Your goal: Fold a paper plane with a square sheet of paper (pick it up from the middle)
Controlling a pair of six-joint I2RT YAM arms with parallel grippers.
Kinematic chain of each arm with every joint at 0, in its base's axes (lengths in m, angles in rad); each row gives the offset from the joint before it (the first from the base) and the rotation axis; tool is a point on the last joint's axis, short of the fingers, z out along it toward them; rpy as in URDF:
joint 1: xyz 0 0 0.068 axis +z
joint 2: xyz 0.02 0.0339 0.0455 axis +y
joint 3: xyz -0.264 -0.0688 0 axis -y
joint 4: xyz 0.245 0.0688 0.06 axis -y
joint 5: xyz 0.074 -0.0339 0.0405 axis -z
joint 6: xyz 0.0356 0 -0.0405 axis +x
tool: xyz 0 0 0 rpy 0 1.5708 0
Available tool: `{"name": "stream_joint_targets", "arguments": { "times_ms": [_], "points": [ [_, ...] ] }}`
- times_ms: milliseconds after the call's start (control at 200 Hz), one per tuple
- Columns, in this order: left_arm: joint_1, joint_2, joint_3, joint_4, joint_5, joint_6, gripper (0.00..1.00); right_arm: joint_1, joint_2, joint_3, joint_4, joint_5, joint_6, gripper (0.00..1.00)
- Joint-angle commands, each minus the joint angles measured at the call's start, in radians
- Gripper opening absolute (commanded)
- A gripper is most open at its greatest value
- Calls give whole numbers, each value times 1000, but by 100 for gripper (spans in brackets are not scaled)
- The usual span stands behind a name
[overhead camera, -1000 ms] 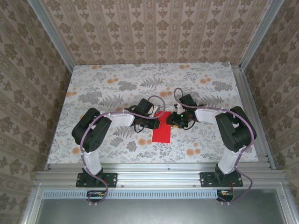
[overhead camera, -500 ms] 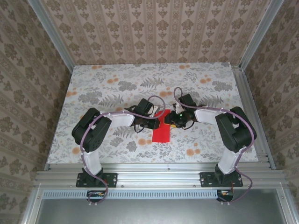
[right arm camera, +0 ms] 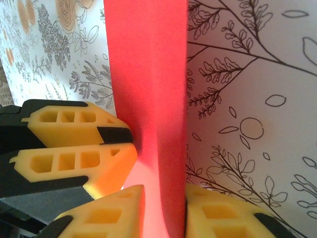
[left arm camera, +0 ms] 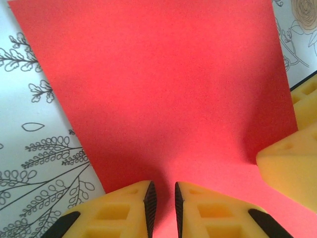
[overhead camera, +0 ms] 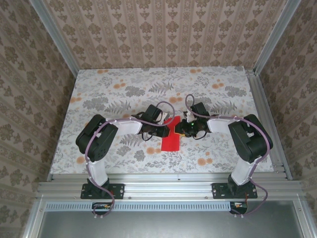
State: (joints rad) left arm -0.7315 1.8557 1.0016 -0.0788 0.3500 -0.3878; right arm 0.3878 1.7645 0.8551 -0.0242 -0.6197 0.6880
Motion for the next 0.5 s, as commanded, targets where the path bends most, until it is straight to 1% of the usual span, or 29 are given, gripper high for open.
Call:
{"name": "stream_joint_targets", "arguments": {
  "times_ms": [0,125,325,495],
  "points": [
    [8,9,-45,-151,11,-1,24,-11,0,-14,32,-34,5,22],
    [15,-18,-26,-162,20,-4,29,-21,-2,-17,40,-40,7,17],
    [23,-80,-2,-176,32,-16,41,-27,-2,-16,63,-57,27,9],
    [32,-150,-11,-204,21,-33,49,-30,-19,-24,98,-92,55,7]
  ]
}}
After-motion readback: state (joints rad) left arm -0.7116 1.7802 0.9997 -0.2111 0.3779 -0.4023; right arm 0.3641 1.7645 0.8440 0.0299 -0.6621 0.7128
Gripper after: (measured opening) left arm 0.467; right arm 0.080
